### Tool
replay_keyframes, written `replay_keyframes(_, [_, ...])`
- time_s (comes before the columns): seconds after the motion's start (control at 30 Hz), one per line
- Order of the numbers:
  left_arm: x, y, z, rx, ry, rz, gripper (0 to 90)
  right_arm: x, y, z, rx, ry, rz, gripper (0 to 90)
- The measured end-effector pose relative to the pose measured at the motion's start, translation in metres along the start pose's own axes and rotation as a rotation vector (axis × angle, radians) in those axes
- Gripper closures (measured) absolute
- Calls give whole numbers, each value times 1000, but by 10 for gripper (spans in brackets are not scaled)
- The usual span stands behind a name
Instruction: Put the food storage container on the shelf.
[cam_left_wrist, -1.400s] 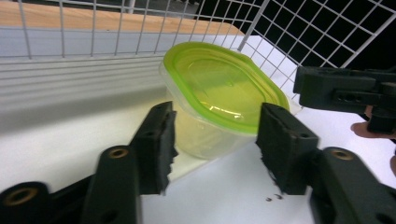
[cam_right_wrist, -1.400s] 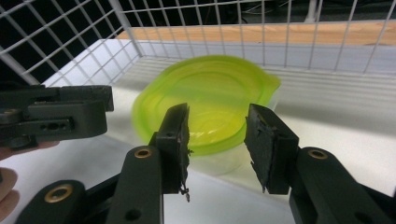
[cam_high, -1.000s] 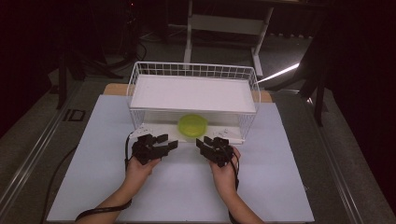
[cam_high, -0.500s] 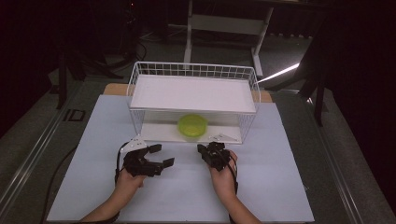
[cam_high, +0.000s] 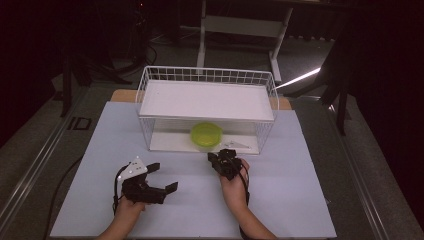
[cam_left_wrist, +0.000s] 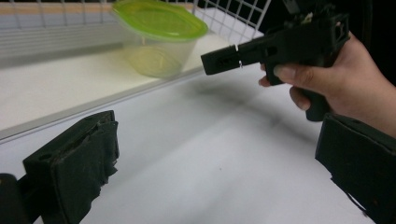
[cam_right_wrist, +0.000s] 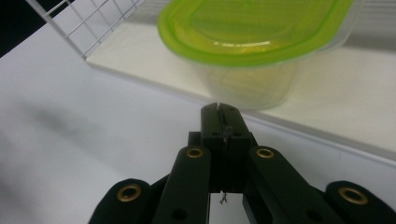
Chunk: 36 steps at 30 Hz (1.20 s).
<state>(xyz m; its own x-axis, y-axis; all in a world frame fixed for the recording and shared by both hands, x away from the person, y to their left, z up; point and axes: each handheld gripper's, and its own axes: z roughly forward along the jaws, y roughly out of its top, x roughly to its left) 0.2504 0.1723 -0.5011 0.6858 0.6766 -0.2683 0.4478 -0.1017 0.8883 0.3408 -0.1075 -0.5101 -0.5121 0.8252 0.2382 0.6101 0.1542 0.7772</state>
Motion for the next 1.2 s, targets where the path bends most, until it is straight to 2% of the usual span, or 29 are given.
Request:
replay_keyframes(0.07, [0,0,0,0,12,14,4,0,2,2,-3,-2,6,899])
replay_keyframes(0.2, [1,-1,0,6,7,10,4,-1,6,9,6,-9,4,898])
replay_keyframes(0.4, [1,-1,0,-2,-2,13,4,-8,8,17,6,-7,49,897])
replay_keyframes(0.63, [1,0,-1,-12,0,17,4,-8,14,24,5,-17,46,888])
replay_keyframes(1.03, [-3,0,1,-1,-8,31,4,-13,23,40,14,-49,56,883])
replay_keyframes(1.2, [-2,1,-1,-15,-3,28,4,-13,24,45,19,-56,40,879])
